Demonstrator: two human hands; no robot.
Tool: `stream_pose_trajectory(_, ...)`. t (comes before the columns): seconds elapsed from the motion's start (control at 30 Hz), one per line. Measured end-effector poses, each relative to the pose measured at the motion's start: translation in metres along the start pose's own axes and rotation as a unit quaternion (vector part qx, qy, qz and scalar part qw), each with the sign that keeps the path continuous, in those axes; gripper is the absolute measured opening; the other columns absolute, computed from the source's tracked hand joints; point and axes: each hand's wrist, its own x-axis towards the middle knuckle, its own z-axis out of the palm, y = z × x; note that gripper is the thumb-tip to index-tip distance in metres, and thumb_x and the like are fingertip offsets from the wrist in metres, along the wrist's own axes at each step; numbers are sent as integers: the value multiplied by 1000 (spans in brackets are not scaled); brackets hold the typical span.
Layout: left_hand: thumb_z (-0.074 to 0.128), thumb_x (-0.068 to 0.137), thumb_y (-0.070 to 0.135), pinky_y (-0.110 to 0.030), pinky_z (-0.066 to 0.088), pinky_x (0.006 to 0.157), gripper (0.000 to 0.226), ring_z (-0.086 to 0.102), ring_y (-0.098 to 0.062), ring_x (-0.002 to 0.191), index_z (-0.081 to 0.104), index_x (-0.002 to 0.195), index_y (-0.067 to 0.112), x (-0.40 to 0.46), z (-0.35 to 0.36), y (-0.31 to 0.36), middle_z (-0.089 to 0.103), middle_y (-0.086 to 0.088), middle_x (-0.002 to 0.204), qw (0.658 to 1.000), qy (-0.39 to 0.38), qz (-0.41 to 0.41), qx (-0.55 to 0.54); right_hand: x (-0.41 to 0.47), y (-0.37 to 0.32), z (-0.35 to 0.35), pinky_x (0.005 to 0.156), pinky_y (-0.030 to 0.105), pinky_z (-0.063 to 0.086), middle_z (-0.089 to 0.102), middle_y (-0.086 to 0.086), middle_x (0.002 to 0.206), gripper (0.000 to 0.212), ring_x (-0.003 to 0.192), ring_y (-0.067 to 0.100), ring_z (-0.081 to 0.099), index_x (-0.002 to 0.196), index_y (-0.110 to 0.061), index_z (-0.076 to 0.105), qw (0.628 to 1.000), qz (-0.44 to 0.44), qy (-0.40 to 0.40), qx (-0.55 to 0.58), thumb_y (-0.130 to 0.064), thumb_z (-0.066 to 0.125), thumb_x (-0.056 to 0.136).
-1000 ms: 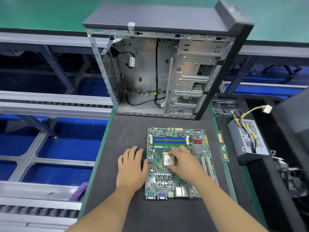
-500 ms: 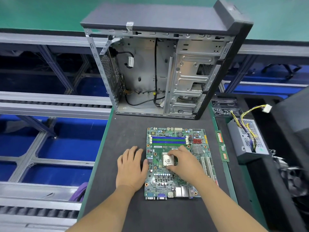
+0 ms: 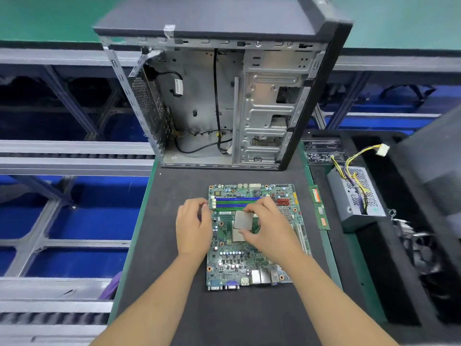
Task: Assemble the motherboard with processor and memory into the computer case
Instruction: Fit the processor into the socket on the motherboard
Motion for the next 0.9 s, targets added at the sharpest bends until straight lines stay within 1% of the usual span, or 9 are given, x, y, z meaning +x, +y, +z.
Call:
stream_pose_trajectory(0.07,50,97,15,-23,43,68,21,55,-9,80,64,86,27,10,6,23,64,12,83,997,-49,-1,-63,3,-2,-2,74,36,53,42,-12,114,42,85,12,53,122,-22,61,1000,-11,13,5,-27,78,84)
stream_pose_trajectory(0.13,50,97,11,-25,46,67,27,58,-13,73,67,82,25,19,10,42,67,6,81,982,-112,-50,-145,4,-3,-4,72,38,53,43,-11,115,42,78,9,48,122,-22,61,1000,-17,17,15,-24,78,83)
stream_pose_trajectory(0.3,42,102,9,-40,47,73,26,59,-25,82,67,97,9,28,11,55,68,-10,91,898,-176,-209,-344,7,-4,-7,73,41,54,39,-14,112,42,81,9,49,122,-26,60,999,-22,16,28,-25,77,84)
stream_pose_trajectory(0.4,41,105,15,-39,46,74,27,62,-23,81,67,98,10,23,9,47,69,-9,94,884,-228,-201,-356,7,-5,-8,74,40,55,35,-18,112,43,83,6,48,122,-28,59,998,-33,28,37,-25,78,84)
stream_pose_trajectory(0.47,41,105,17,-31,50,69,28,66,-16,77,68,99,11,19,8,45,71,-4,94,866,-249,-204,-383,7,-5,-9,73,38,55,36,-19,112,43,84,4,47,121,-28,59,998,-37,34,41,-26,79,83)
stream_pose_trajectory(0.53,43,103,18,-29,52,67,26,65,-18,80,68,102,9,18,9,42,70,-7,97,845,-261,-217,-413,7,-5,-9,72,37,55,36,-19,112,43,86,2,46,120,-28,59,998,-41,38,42,-27,80,82)
stream_pose_trajectory(0.63,50,95,24,-36,51,75,29,63,-23,87,66,112,7,17,8,41,66,-15,103,807,-305,-238,-446,6,-5,-11,70,36,55,37,-19,112,42,87,1,47,118,-30,59,997,-44,42,45,-26,80,82)
stream_pose_trajectory(0.77,52,90,31,-43,49,89,37,65,-21,91,65,121,14,13,9,40,68,-11,111,749,-374,-278,-471,6,-5,-14,75,38,55,39,-17,113,43,91,1,49,120,-27,60,997,-48,38,55,-23,79,82)
stream_pose_trajectory(0.9,50,95,35,-46,45,98,39,65,-21,90,65,125,16,10,10,36,67,-11,114,724,-393,-297,-483,3,-4,-16,75,37,55,39,-17,113,44,92,1,49,118,-29,60,996,-55,40,59,-21,80,81)
